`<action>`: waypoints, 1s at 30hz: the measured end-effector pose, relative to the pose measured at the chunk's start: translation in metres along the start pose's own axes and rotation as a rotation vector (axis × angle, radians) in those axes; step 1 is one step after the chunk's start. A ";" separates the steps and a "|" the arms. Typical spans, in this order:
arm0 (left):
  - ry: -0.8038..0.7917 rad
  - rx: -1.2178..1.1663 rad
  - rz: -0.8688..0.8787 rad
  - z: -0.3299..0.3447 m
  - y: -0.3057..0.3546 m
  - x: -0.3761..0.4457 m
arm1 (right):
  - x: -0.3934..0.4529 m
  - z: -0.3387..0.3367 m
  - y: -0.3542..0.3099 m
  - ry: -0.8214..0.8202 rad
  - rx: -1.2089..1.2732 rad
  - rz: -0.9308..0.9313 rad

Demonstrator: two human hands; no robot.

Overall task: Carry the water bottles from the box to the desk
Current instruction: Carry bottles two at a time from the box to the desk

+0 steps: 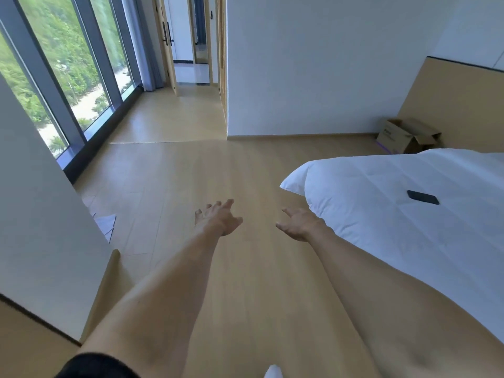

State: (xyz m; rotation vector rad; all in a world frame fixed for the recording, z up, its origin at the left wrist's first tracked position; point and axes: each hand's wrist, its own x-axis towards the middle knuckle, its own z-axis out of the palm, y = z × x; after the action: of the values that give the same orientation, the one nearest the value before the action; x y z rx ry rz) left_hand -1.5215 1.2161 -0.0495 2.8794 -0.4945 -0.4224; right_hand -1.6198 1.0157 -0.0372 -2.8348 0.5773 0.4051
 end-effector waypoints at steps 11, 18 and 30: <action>0.001 0.024 -0.011 -0.043 0.019 0.217 | 0.233 -0.045 -0.005 -0.013 0.050 -0.023; 0.031 0.010 -0.038 -0.092 0.047 0.369 | 0.383 -0.115 -0.004 -0.020 0.054 -0.034; 0.022 0.005 0.019 -0.131 0.062 0.601 | 0.587 -0.185 -0.004 0.003 0.039 0.042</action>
State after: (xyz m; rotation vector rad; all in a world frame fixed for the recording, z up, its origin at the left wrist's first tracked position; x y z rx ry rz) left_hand -0.9564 0.9658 -0.0586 2.8787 -0.5194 -0.3869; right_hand -1.0572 0.7654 -0.0444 -2.7912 0.6388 0.3925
